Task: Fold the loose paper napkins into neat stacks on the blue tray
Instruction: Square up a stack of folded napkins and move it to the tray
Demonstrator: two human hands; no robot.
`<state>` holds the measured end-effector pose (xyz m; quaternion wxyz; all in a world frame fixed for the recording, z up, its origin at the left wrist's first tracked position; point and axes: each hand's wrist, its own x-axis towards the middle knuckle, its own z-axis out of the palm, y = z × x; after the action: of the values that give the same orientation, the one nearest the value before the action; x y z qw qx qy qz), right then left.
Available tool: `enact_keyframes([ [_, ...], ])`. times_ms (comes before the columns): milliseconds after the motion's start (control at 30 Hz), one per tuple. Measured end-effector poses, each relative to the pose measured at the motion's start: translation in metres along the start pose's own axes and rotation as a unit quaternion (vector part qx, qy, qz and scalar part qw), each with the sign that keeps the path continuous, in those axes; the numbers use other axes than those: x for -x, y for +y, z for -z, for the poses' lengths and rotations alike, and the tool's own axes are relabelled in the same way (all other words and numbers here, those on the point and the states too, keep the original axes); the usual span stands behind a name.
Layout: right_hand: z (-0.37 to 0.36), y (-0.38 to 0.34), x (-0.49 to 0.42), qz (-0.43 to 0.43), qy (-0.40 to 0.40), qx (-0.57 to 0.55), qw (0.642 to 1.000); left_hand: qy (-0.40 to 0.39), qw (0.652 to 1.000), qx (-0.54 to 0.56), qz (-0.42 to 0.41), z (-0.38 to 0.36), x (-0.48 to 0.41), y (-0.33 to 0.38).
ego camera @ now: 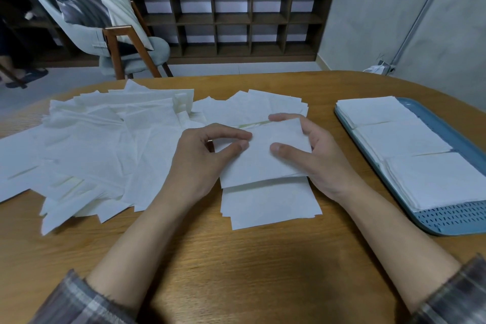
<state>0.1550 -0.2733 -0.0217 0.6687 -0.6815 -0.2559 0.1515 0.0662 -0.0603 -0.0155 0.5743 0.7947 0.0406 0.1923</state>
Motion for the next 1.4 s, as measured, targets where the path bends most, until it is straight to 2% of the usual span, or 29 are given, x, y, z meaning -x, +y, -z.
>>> enact_keyframes([
  [167,0.000,-0.001,-0.001,0.025,-0.010,0.068,0.997,-0.013,1.000,-0.007,-0.012,-0.001,-0.001,-0.002],
  [633,-0.005,-0.001,0.001,0.088,0.001,0.139,0.986,0.001,0.998,-0.036,-0.047,-0.003,0.000,-0.003],
  [767,-0.002,-0.002,-0.001,0.091,0.004,0.095,0.991,0.046,0.995,-0.069,-0.055,-0.002,-0.002,-0.004],
  [867,0.002,-0.004,-0.001,0.083,0.008,0.043,0.996,0.021,1.000,-0.003,-0.005,-0.001,-0.004,0.001],
  [933,0.002,-0.003,0.000,0.077,0.014,0.049,0.996,0.009,0.999,0.035,0.004,-0.003,-0.002,0.000],
  [1067,0.001,-0.002,0.000,0.046,0.006,0.062,0.997,0.045,0.997,-0.051,-0.020,-0.004,-0.001,-0.003],
  [1200,0.003,-0.003,0.000,0.070,0.000,0.067,0.995,0.063,0.997,-0.020,-0.038,-0.004,-0.001,0.000],
  [1333,0.006,-0.001,-0.001,0.060,0.032,-0.011,0.998,0.013,1.000,0.024,-0.008,-0.005,0.002,0.008],
  [1400,0.009,0.000,-0.002,0.056,0.031,-0.001,0.998,-0.022,0.999,0.027,0.000,-0.004,0.004,0.009],
])
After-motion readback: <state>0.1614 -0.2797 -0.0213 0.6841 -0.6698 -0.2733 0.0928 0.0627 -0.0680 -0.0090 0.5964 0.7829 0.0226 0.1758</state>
